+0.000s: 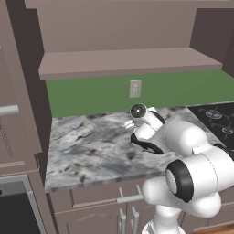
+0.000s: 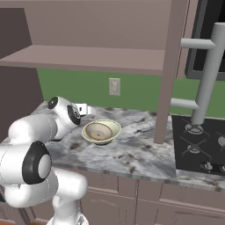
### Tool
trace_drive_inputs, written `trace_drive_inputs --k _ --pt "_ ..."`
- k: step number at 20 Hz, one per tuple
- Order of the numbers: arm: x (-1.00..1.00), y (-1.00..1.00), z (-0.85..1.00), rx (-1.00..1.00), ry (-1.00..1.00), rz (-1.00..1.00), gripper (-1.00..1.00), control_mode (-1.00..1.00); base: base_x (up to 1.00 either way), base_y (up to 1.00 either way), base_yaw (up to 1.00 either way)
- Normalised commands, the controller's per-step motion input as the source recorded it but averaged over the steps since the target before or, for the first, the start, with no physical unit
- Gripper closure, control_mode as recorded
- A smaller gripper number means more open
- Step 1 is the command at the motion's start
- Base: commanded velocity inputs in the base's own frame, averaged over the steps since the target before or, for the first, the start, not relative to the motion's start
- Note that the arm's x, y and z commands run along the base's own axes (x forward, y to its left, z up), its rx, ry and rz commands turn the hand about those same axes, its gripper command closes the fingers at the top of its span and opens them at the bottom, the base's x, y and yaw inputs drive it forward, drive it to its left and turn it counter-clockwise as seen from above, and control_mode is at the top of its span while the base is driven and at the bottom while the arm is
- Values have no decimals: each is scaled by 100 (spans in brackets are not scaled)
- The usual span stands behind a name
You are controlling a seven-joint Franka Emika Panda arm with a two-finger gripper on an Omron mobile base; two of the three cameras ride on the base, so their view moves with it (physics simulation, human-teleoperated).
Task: Pick up the bowls on the counter and stack them on top of one another in the open cabinet. Place the smaller bowl on top of the larger bowl.
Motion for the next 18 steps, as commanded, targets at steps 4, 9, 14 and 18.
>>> trace_drive_inputs --k 4,9,14,18 --pt "-22 -11 0 1 4 7 -100 -100 0 0 0" --pt "0 -40 18 8 0 -1 -100 -100 0 0 0" --pt "0 -45 25 9 0 -7 -100 -100 0 0 0" --pt "-2 -57 11 10 0 -9 -100 -100 0 0 0"
